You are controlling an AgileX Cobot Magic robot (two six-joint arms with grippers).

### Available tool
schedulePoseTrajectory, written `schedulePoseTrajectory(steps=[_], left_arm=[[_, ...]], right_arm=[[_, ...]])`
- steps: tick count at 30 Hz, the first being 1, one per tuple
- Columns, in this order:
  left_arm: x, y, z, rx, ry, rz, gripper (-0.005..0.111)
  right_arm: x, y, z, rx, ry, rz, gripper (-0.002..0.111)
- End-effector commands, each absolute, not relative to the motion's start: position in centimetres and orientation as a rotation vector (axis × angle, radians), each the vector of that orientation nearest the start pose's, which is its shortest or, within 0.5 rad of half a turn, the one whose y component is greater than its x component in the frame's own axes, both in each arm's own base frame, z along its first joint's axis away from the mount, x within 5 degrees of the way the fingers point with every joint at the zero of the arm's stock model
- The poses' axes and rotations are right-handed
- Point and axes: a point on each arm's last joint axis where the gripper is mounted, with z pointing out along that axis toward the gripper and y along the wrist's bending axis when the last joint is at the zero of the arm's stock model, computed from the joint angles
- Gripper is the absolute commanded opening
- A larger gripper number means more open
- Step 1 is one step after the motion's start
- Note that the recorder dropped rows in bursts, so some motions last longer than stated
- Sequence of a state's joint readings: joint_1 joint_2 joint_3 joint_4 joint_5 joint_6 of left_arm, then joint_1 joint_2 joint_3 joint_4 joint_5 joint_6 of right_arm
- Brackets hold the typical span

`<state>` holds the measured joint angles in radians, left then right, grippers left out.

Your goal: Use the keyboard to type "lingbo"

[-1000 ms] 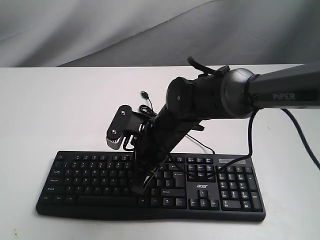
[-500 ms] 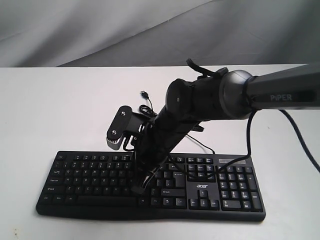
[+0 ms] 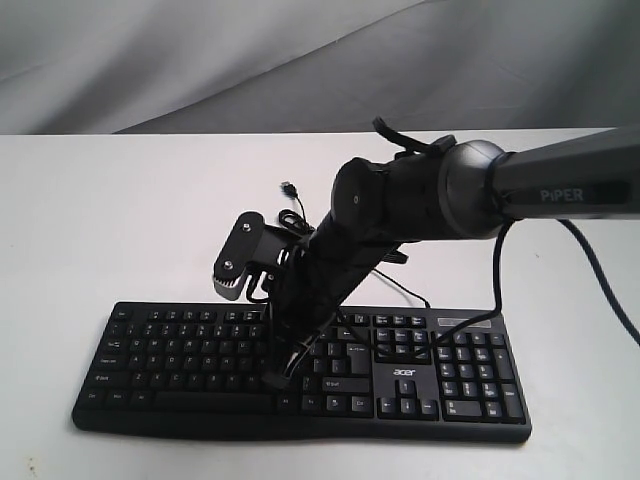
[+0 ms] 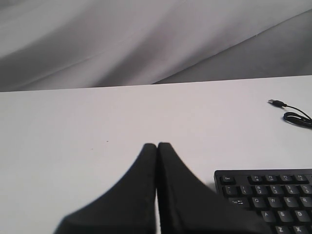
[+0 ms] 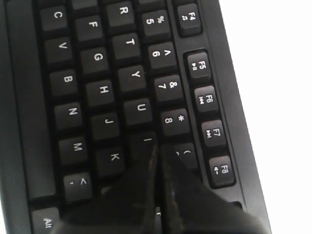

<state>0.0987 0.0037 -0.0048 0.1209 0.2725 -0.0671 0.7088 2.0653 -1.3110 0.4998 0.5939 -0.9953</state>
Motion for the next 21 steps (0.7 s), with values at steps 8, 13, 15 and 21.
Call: schedulePoseTrajectory(steps=[8,13,15,21], left_arm=[[5.4,0.8,18.9,-0.071,1.749,0.132,0.001],[5.4,0.8,18.9,-0.071,1.749,0.132,0.001],[5.4,0.8,18.9,-0.071,1.749,0.132,0.001],[5.4,0.8,18.9,-0.071,1.749,0.132,0.001]], right_arm=[[29.4,28.3,12.9,-1.702,2.188,0.413,0.0],[29.4,28.3,12.9,-1.703,2.189,0.413,0.0],[29.4,28.3,12.5,-1.699,2.199,0.418,0.0],[29.3,28.3,12.7,-1.711,2.192,0.421,0.0]])
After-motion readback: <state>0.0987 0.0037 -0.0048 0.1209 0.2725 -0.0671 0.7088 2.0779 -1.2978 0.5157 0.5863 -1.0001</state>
